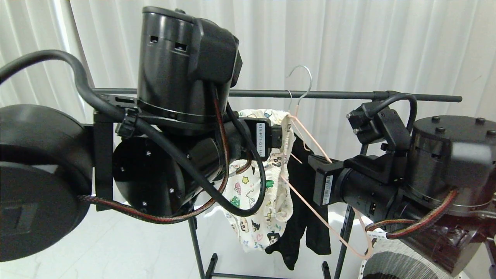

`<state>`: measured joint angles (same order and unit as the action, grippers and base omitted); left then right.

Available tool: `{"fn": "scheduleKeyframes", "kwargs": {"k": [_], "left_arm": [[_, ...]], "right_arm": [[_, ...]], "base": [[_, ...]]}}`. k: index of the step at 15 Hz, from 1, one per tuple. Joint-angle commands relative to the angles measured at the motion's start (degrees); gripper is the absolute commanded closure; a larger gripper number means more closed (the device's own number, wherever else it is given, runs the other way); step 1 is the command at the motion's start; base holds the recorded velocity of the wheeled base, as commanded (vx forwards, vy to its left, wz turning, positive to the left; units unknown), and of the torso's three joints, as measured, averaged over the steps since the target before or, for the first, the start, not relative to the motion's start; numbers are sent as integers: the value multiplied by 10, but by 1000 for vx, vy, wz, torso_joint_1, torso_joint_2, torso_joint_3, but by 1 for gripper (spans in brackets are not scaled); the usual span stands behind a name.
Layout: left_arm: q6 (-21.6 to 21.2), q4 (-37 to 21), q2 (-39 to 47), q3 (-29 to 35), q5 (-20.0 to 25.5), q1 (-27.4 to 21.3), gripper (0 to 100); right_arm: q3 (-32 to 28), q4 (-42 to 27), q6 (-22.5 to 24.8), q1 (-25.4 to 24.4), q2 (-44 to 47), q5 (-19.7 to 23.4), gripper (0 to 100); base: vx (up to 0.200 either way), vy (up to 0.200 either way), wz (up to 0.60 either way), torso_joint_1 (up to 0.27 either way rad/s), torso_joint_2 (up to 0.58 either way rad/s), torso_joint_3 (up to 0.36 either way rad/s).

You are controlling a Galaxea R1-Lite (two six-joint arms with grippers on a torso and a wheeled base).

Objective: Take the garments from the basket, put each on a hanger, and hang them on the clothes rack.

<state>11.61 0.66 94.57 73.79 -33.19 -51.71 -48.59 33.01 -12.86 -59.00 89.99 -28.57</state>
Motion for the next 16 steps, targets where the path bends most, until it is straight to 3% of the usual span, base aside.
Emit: {"fn": "scheduleKeyframes", "kwargs": {"k": [1,3,6,7,8,9,13,16], "left_arm": [[0,1,-31,-47,1,1,0],[-1,1,-83,-115,13,6,0],[-41,1,-184,-208,106,21,0],[-84,2,-236,-257,159,40,0],[-98,2,-251,-274,175,45,0],[-131,2,-296,-319,225,57,0],[-212,1,-389,-410,404,64,0],[-267,1,-386,-440,502,67,0]], "right_arm": [[3,9,11,2,-4,0,100],[26,8,24,7,-31,21,100],[111,8,56,24,-85,135,100],[143,8,83,39,-107,183,100],[151,8,87,41,-113,200,100],[174,8,93,40,-126,244,100],[246,6,132,29,-161,338,100],[260,-18,139,-21,-184,354,100]], "base": [[0,0,0,0,0,0],[0,0,0,0,0,0],[0,0,0,0,0,0],[0,0,0,0,0,0],[0,0,0,0,0,0],[0,0,0,0,0,0],[0,0,0,0,0,0],[0,0,0,0,0,0]]}}
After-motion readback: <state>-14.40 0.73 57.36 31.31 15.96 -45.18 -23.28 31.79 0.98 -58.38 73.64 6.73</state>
